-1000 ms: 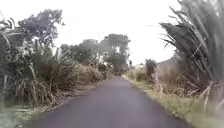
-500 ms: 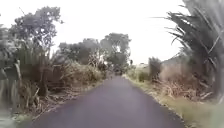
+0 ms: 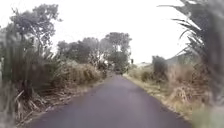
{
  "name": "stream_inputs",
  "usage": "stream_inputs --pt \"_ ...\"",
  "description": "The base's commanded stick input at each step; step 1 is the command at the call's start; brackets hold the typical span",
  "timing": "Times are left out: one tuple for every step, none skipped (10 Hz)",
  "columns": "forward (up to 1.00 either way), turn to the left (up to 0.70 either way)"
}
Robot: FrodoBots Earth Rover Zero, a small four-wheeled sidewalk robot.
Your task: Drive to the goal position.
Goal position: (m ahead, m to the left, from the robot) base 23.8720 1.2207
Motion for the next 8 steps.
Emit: stream_inputs --pt "0.85 0.00" --pt "0.85 0.00" --pt "0.85 0.00" --pt "0.85 0.00" --pt "0.85 -0.02" --pt "0.85 -0.24" --pt "0.85 -0.20" --pt "0.85 0.00"
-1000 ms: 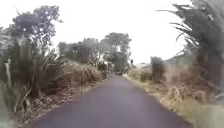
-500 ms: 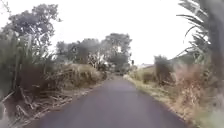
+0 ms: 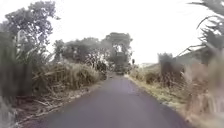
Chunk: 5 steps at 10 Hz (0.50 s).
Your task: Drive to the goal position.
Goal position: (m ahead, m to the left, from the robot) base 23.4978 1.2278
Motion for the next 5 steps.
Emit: stream_inputs --pt "0.85 0.00" --pt "0.85 0.00" --pt "0.85 0.00" --pt "0.85 0.00" --pt "0.85 0.00"
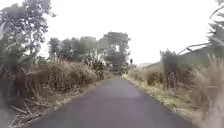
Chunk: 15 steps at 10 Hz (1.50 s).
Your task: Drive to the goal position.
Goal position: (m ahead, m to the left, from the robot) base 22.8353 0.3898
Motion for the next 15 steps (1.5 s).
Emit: stream_inputs --pt "0.85 0.00" --pt "0.85 0.00" --pt "0.85 0.00" --pt "0.85 0.00" --pt "0.85 0.00" --pt "0.85 0.00" --pt "0.85 0.00" --pt "0.85 0.00" --pt "0.85 0.00" --pt "0.85 0.00" --pt "0.85 0.00" --pt "0.85 0.00" --pt "0.85 0.00" --pt "0.85 0.00" --pt "0.85 0.00"
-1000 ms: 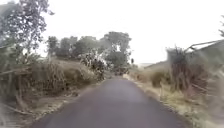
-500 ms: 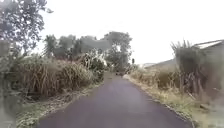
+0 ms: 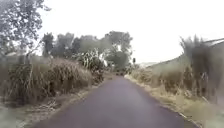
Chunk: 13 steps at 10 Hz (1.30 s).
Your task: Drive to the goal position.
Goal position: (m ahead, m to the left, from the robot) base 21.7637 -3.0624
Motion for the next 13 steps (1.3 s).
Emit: stream_inputs --pt "0.85 0.00" --pt "0.85 0.00" --pt "0.85 0.00" --pt "0.85 0.00" --pt "0.85 0.00" --pt "0.85 0.00" --pt "0.85 0.00" --pt "0.85 0.00" --pt "0.85 0.00" --pt "0.85 0.00" --pt "0.85 0.00" --pt "0.85 0.00" --pt "0.85 0.00"
